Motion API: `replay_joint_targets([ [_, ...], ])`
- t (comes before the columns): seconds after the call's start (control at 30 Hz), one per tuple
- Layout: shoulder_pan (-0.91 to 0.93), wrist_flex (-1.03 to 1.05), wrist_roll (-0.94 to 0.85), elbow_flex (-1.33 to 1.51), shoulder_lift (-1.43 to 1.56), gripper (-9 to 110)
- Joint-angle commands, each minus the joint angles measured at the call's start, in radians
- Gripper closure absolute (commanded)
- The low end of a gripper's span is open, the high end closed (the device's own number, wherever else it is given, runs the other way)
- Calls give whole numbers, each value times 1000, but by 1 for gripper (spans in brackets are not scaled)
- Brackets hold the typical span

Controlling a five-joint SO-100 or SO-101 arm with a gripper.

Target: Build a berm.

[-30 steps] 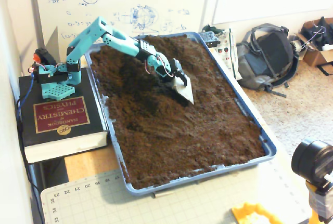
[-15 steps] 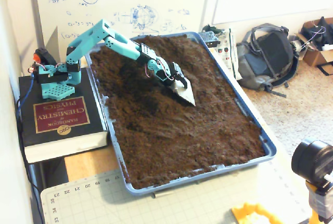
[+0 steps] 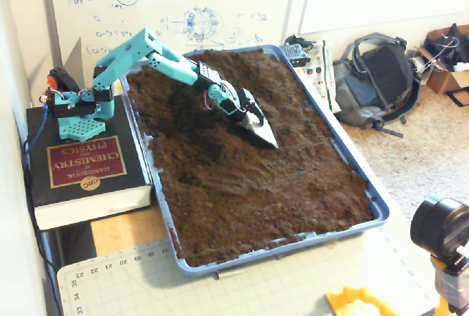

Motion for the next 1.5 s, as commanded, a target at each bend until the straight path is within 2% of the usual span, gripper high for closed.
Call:
replay_joint_targets([
  [0.0, 8, 115, -21, 52, 64, 101],
  [0.27, 3, 272, -23, 140, 166, 101],
  [0.8, -9, 377, -8, 281, 454, 101],
  [1.47, -91, 394, -3, 347, 890, 101],
])
